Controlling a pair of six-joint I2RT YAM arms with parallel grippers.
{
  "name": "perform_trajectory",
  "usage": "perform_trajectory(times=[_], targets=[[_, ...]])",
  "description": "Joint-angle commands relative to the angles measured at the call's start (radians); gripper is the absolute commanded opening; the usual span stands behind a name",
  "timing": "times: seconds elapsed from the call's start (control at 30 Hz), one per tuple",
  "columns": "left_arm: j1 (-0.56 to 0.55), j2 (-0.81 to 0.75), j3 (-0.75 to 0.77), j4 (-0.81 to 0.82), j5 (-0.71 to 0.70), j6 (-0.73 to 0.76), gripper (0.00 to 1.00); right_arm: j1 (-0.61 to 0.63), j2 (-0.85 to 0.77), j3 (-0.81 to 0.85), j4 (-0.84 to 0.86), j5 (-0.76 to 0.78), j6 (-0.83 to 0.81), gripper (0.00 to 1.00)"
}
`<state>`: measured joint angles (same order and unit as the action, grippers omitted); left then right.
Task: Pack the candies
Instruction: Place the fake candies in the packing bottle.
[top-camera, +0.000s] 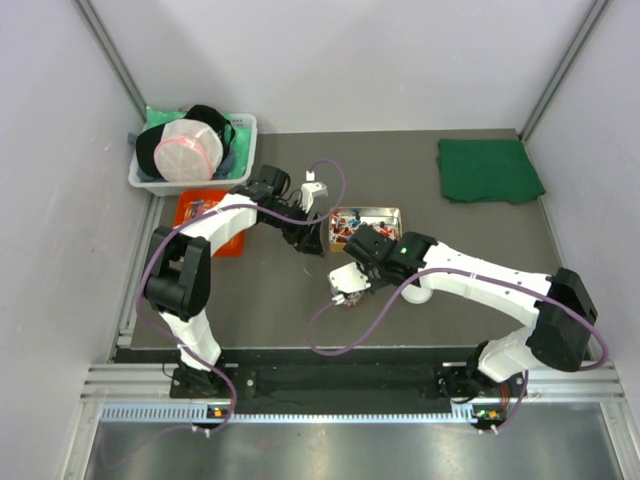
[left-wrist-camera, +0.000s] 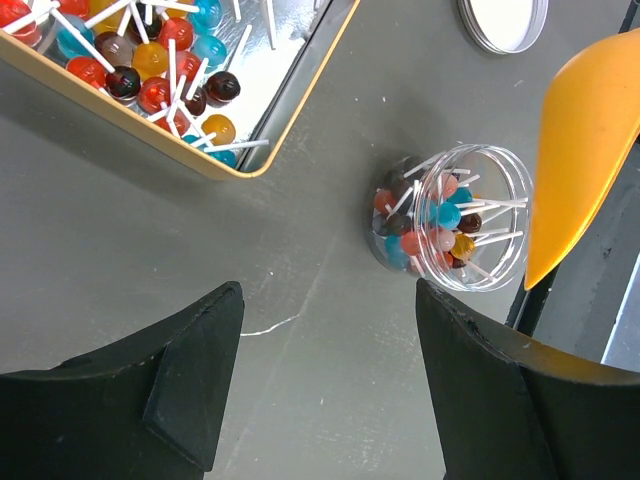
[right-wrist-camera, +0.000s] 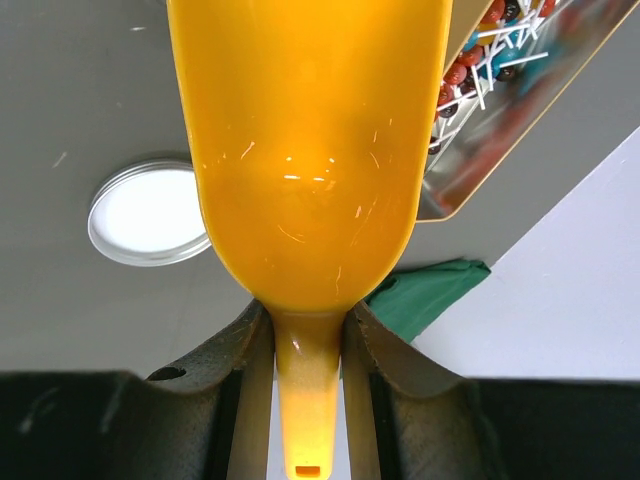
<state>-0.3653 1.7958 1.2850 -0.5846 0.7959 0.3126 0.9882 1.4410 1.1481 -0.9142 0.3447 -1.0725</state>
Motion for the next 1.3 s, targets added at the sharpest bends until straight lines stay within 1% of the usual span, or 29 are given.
perform_trajectory(times=[0.0, 0.27, 0.57, 0.7, 1.0, 1.17, 1.27], targets=[[0.003, -0.058, -0.013, 0.031, 0.023, -0.004, 0.74, 0.017, -0.016, 0.039, 0.043, 0.019, 0.000, 0.00], [0.005, -0.056, -0.015, 0.031, 0.023, -0.004, 0.74, 0.017, 0.022, -0.045, 0.110, 0.073, -0.023, 0.00], [0.003, -0.059, -0.018, 0.031, 0.026, -0.003, 0.74, 0.017, 0.026, -0.030, 0.115, 0.077, -0.030, 0.00], [0.003, -0.061, -0.021, 0.031, 0.025, 0.000, 0.75, 0.026, -0.030, -0.002, 0.078, 0.017, -0.035, 0.00], [0.005, -0.052, -0.015, 0.031, 0.028, -0.004, 0.75, 0.043, -0.041, 0.006, 0.051, -0.026, -0.014, 0.00], [0.005, -0.049, -0.015, 0.031, 0.026, -0.006, 0.75, 0.064, -0.018, -0.051, 0.118, 0.054, -0.026, 0.00], [0.003, -0.049, -0.016, 0.031, 0.026, -0.006, 0.75, 0.064, 0.009, -0.054, 0.149, 0.079, -0.024, 0.00]])
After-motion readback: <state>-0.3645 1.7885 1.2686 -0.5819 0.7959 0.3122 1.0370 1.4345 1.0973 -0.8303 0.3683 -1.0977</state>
